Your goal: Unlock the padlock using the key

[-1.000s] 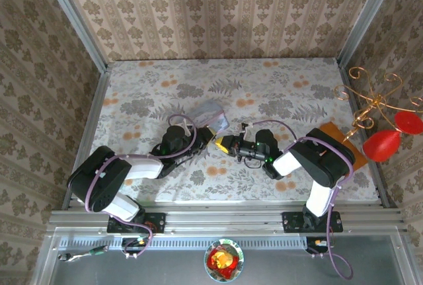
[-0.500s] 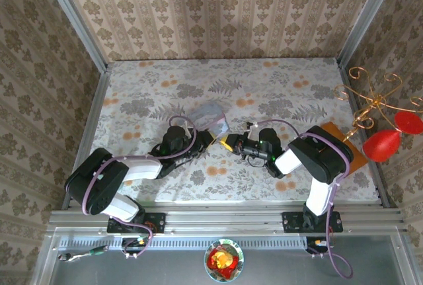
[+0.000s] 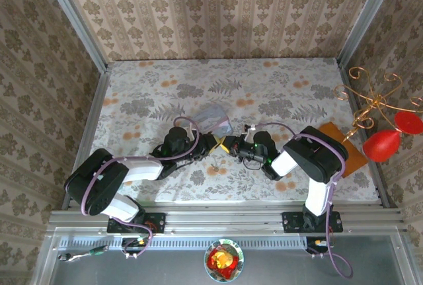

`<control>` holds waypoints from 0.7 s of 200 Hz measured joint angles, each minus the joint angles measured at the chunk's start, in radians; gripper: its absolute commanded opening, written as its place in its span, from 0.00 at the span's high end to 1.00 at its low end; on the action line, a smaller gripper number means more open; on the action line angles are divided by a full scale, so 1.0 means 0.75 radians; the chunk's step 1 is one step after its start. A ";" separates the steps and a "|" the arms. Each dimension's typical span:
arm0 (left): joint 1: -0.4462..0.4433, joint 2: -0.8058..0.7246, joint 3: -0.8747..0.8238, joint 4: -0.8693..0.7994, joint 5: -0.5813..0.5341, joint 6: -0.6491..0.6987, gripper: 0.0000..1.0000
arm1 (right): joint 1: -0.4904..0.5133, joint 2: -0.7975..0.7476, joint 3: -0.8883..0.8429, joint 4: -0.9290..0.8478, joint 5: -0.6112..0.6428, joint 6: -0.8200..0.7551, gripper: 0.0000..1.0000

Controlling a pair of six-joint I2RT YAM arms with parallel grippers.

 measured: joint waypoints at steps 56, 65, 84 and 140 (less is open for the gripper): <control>0.084 -0.104 0.053 -0.255 0.003 0.187 1.00 | 0.025 -0.300 0.005 -0.510 0.068 -0.222 0.86; 0.105 -0.102 0.067 -0.287 0.001 0.220 1.00 | 0.036 -0.354 0.032 -0.646 0.089 -0.287 0.81; 0.135 -0.083 0.084 -0.352 -0.002 0.291 1.00 | 0.084 -0.446 0.093 -0.906 0.136 -0.418 0.74; 0.135 -0.041 0.113 -0.571 -0.057 0.472 1.00 | 0.287 -0.477 0.236 -1.426 0.300 -0.620 0.71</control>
